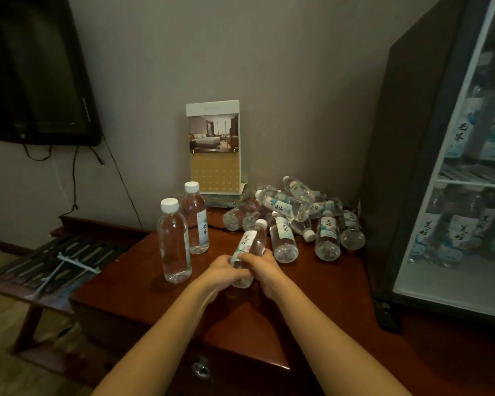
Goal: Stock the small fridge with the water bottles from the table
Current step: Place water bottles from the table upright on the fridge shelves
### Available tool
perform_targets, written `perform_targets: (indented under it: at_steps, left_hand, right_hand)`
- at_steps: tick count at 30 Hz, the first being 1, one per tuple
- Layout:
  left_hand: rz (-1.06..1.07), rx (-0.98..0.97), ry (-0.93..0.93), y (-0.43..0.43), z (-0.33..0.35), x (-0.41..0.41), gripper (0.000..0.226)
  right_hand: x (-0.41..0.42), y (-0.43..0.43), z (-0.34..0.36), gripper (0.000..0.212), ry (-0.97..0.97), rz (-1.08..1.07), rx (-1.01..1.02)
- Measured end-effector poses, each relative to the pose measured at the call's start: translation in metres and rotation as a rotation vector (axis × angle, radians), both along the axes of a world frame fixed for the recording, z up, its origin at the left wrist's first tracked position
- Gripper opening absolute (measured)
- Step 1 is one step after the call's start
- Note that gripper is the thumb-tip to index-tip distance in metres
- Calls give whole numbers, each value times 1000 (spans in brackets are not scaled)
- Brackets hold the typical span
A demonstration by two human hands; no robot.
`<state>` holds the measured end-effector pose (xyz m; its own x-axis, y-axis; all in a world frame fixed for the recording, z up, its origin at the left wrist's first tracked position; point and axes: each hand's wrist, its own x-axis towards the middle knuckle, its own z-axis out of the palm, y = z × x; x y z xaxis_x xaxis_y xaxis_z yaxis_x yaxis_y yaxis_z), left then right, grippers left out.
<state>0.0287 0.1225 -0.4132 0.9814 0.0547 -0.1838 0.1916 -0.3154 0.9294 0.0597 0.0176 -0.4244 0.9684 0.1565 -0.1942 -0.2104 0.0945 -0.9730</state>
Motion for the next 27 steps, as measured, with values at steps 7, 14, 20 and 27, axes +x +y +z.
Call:
perform_targets:
  at_steps: [7,14,20,27]
  left_hand:
    - [-9,-1,-124,-10,-12,-15,72]
    - [-83,68,-239,-24,-31,-41,90]
    - [-183,-93,-270,-48,-26,-55,73]
    - [-180,27,-351,-90,-25,-63,67]
  right_hand:
    - [-20,-23,-1,67,-42,20,142]
    - [-45,-50,2,87,-176,154,6]
    - [-74,-80,18,84,-333,198,-104]
    - [-98,-130,23,72,-378,124,-200]
